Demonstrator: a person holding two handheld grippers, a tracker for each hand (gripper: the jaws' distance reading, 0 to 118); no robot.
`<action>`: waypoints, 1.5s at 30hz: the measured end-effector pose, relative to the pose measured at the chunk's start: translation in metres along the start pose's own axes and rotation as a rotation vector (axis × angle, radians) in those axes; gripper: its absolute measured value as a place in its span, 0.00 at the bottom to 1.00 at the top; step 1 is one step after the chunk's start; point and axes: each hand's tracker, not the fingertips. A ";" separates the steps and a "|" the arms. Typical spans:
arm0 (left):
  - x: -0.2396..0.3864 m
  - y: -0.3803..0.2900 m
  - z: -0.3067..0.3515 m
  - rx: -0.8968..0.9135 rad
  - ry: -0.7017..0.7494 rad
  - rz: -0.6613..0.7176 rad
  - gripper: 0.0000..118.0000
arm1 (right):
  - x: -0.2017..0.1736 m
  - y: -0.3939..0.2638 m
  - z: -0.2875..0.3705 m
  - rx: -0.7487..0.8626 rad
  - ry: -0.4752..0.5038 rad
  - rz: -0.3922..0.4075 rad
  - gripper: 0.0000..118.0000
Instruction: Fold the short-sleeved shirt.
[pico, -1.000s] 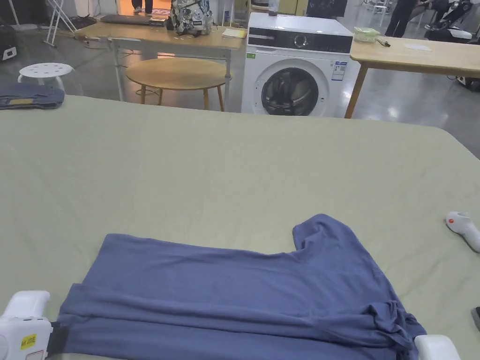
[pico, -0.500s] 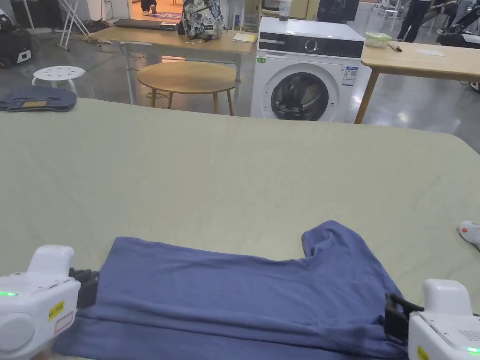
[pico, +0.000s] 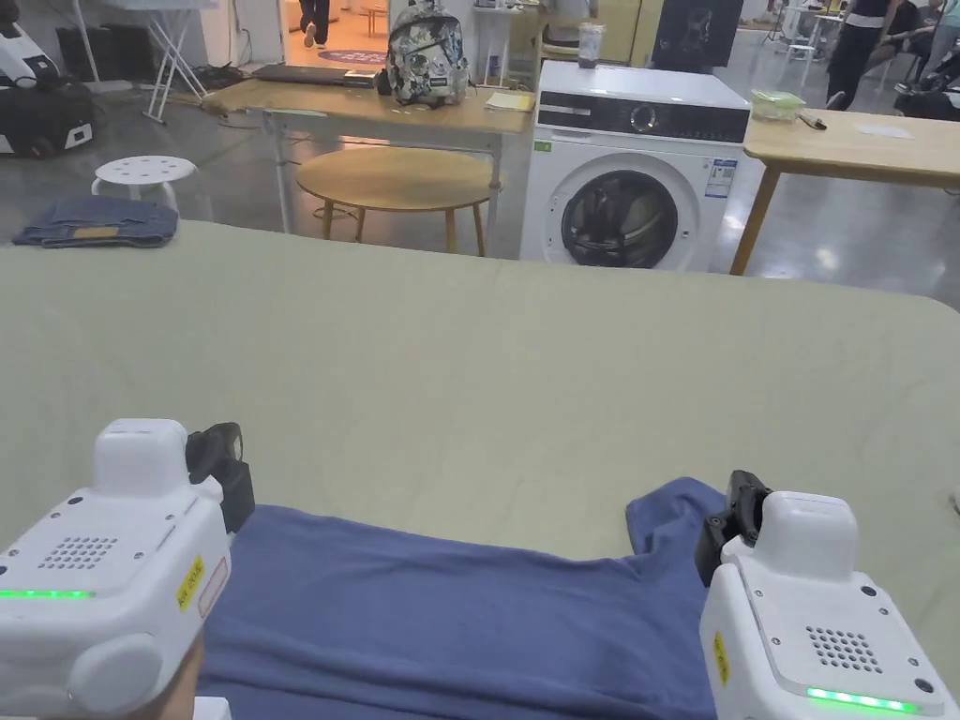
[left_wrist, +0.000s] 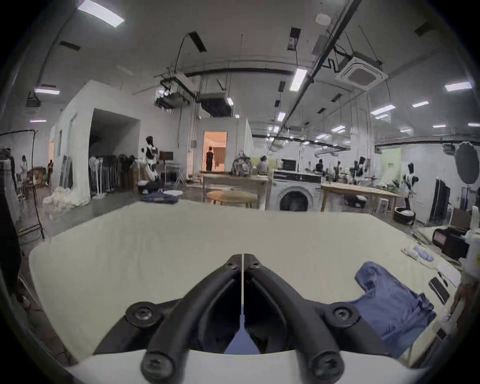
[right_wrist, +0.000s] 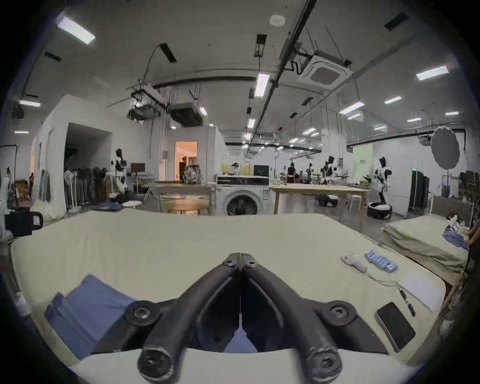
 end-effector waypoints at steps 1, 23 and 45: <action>-0.001 0.002 -0.001 0.013 -0.003 0.001 0.00 | -0.003 0.001 -0.002 0.016 -0.006 -0.004 0.00; -0.071 -0.026 -0.194 -0.640 -0.039 0.057 0.00 | -0.015 -0.025 -0.062 -0.142 0.062 0.048 0.00; -0.039 -0.075 -0.233 -0.914 -0.064 -0.121 0.00 | 0.014 -0.055 -0.074 -0.279 0.015 0.063 0.00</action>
